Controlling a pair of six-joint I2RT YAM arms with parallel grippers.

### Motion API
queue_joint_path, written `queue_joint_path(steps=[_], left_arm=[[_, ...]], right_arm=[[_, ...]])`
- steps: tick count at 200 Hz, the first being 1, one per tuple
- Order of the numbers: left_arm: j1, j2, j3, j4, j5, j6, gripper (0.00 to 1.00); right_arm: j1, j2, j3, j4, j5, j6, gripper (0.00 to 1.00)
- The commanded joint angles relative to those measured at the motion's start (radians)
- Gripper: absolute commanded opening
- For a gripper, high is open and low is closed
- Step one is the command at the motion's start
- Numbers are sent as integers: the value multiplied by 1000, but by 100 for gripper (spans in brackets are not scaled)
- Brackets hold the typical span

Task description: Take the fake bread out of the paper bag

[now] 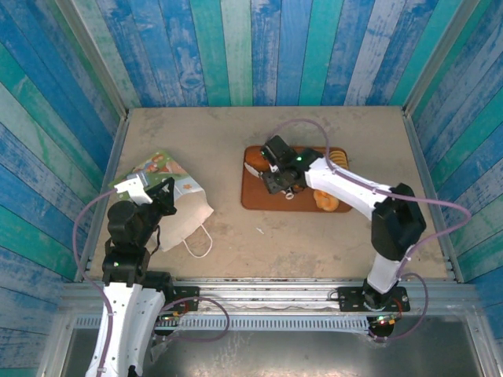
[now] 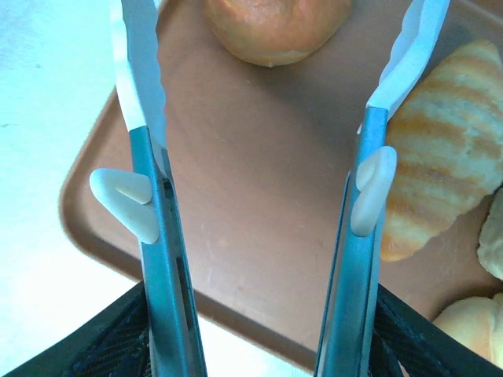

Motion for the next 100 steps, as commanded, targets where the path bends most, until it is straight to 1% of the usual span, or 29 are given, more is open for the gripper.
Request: queue_joint_path(steps=[1,30,64,100], left_arm=[[0,-13,34,-3,2,-18,0],[0,-10,52,-15,2,-19,0],[0,-8,60,-12,8,-34,0],[-1,-2,63,4,16,-60,0]], right_arm=[[-5,-95,-77,48,-45,2,62],[-5,-199,-171,85,-55,16,60],[-5,-327,-259,112,-78,23,56],[-5,-498,-370,164,-169,14,53]])
